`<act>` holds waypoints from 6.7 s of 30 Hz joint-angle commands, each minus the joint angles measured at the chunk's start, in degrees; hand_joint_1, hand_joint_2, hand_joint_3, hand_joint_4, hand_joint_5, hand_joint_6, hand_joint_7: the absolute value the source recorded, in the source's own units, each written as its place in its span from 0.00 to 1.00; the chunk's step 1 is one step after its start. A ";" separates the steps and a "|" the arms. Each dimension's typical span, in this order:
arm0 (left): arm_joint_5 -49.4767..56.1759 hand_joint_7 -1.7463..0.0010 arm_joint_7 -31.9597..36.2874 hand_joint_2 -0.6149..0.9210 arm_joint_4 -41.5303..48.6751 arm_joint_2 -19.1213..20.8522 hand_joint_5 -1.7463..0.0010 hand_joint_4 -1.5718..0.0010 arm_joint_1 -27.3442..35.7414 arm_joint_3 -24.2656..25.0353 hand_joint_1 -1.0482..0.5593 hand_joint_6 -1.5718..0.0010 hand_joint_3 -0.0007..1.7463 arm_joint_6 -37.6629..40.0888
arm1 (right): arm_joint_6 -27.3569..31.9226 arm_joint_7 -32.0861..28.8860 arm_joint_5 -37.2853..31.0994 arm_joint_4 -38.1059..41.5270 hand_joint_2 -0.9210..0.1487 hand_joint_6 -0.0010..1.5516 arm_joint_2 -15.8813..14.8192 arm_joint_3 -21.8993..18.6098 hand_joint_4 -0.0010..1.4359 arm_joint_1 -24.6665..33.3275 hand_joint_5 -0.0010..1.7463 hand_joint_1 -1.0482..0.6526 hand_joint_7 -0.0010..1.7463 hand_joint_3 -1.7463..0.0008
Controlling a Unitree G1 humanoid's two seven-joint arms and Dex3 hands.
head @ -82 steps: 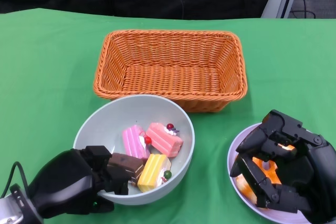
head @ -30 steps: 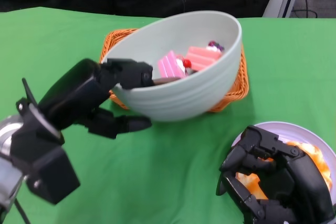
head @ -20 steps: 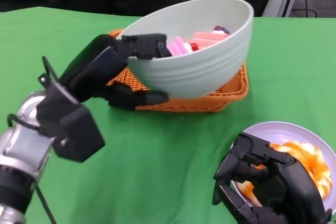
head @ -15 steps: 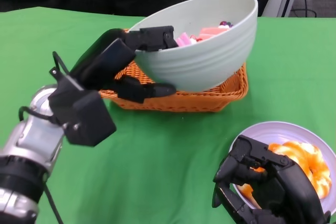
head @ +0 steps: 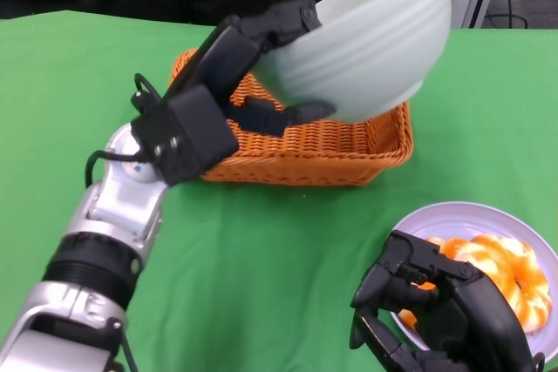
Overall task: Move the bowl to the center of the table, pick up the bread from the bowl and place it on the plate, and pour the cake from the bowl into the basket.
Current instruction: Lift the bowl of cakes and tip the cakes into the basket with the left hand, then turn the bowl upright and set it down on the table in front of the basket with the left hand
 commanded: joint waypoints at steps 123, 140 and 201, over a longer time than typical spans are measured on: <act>44.04 0.23 34.36 1.00 -4.87 21.39 0.00 0.62 6.89 5.35 0.50 0.62 0.17 -35.90 | 0.69 0.05 0.68 -0.26 0.42 0.39 -0.50 -0.85 0.46 -0.88 0.94 0.49 0.81 0.43; 67.77 0.16 75.91 1.00 -10.19 36.89 0.00 0.59 20.02 -7.62 0.55 0.60 0.04 -33.96 | 2.11 0.03 1.20 -1.39 0.35 0.39 -1.41 -1.62 0.46 -0.65 0.91 0.48 0.79 0.50; 71.71 0.03 93.91 0.99 16.12 32.17 0.00 0.61 10.90 -45.07 0.55 0.69 0.02 -18.77 | 2.93 -0.95 0.61 -3.07 0.37 0.40 -1.34 -1.50 0.46 0.42 0.90 0.49 0.79 0.48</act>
